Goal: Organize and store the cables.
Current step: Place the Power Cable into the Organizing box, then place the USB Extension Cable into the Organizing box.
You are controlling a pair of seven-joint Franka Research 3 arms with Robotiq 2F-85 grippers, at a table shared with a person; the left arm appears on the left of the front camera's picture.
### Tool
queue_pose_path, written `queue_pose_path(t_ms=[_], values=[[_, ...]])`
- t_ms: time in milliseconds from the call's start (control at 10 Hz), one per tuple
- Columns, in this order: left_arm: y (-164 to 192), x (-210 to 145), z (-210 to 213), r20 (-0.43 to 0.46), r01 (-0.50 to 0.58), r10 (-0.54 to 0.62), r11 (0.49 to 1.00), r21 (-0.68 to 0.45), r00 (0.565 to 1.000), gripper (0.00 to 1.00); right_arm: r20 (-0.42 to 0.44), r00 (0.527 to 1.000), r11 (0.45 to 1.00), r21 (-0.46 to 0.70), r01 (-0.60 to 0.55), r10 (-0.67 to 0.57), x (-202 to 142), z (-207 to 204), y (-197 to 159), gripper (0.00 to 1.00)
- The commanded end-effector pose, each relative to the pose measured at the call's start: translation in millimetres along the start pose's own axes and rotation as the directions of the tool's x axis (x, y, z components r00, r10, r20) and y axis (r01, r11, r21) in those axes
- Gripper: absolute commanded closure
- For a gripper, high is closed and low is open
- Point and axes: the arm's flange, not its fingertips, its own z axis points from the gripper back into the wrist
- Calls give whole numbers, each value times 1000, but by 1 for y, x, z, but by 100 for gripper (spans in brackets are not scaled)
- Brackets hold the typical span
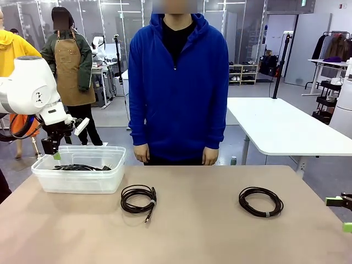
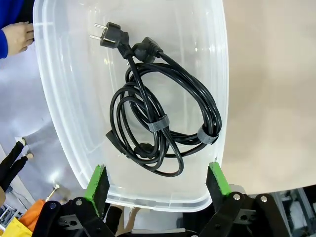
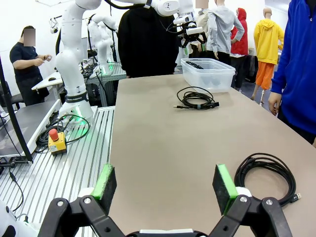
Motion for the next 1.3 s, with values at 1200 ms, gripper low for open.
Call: queue_pose_path(t_ms=[1200], values=[[0,-2,0,-2,-4,4,1000,3,1000,0,8,1000,1000,-10,25,-25,4,0,-2,0]])
